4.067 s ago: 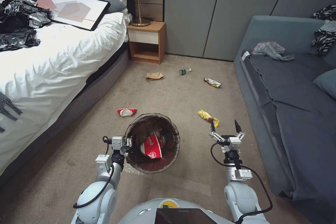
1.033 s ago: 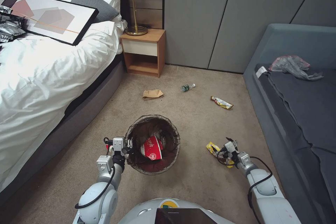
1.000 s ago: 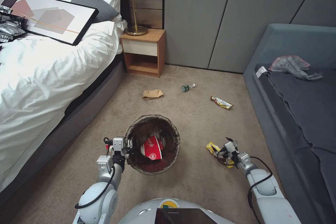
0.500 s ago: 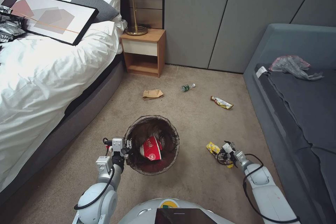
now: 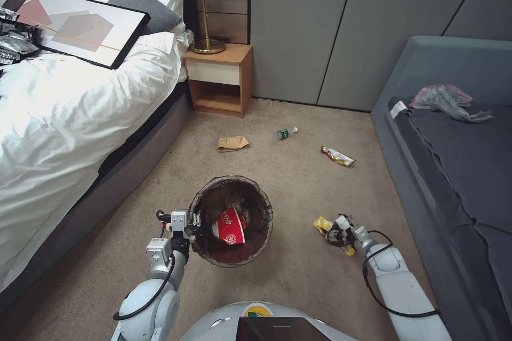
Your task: Pick up the trash bin, then pick up the garbage from the floor and place it into the trash bin.
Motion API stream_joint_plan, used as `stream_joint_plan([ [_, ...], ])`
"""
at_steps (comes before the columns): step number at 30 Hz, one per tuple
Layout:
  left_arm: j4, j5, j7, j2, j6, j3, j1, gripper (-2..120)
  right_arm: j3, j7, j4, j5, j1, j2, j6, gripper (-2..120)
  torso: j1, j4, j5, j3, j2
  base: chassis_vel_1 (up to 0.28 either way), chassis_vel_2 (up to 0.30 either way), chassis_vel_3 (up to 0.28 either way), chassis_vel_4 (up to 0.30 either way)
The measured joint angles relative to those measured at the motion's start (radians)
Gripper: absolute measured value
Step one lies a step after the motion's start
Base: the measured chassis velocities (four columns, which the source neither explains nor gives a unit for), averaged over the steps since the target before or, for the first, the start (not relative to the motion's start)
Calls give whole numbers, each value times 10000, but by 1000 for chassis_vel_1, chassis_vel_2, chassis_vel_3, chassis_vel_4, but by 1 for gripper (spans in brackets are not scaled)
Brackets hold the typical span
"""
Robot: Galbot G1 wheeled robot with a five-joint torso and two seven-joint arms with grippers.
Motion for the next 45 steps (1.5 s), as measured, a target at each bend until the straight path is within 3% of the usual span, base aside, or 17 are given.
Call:
stream_joint_plan([
  [7, -40, 69, -31, -44, 2, -9, 25, 2, -72, 12, -970, -31, 410, 351, 130, 100, 0, 1, 2, 0, 0, 0, 0, 0, 0],
  [12, -53, 62, -41, -38, 5, -6, 3, 2, -81, -34, -997, -6, 167, 467, 201, 97, 0, -2, -2, -1, 0, 0, 0, 0, 0],
  [19, -37, 29, -42, -30, 5, 26, -30, 2, -10, -46, -956, 17, -141, 586, 272, 72, 0, -6, -13, -1, 1, 0, 0, 0, 0],
  [30, -31, -20, -36, -2, -10, 15, -41, 2, 56, 65, -1063, 204, -203, 544, 441, 48, 0, 12, 12, -2, 2, 0, 0, 0, 0],
  [40, -42, -17, -37, 14, -10, 5, -43, 2, 75, 225, -1170, 272, -139, 507, 535, 26, 0, 8, 5, 0, 0, 0, 0, 0, 0],
  [41, -41, -16, -37, 13, -10, 6, -48, 2, 81, 239, -1191, 286, -138, 501, 545, 21, 0, -1, -7, 1, -1, 0, 0, 0, 0],
  [43, -41, -15, -35, 11, -7, 8, -55, 2, 82, 263, -1215, 299, -120, 502, 579, 10, 0, -1, 7, 1, -1, 0, 0, 0, 0],
  [45, -41, -13, -36, 10, -7, 8, -58, 2, 87, 296, -1223, 299, -118, 501, 598, 7, 0, -1, -3, 1, -1, 0, 0, 0, 0],
])
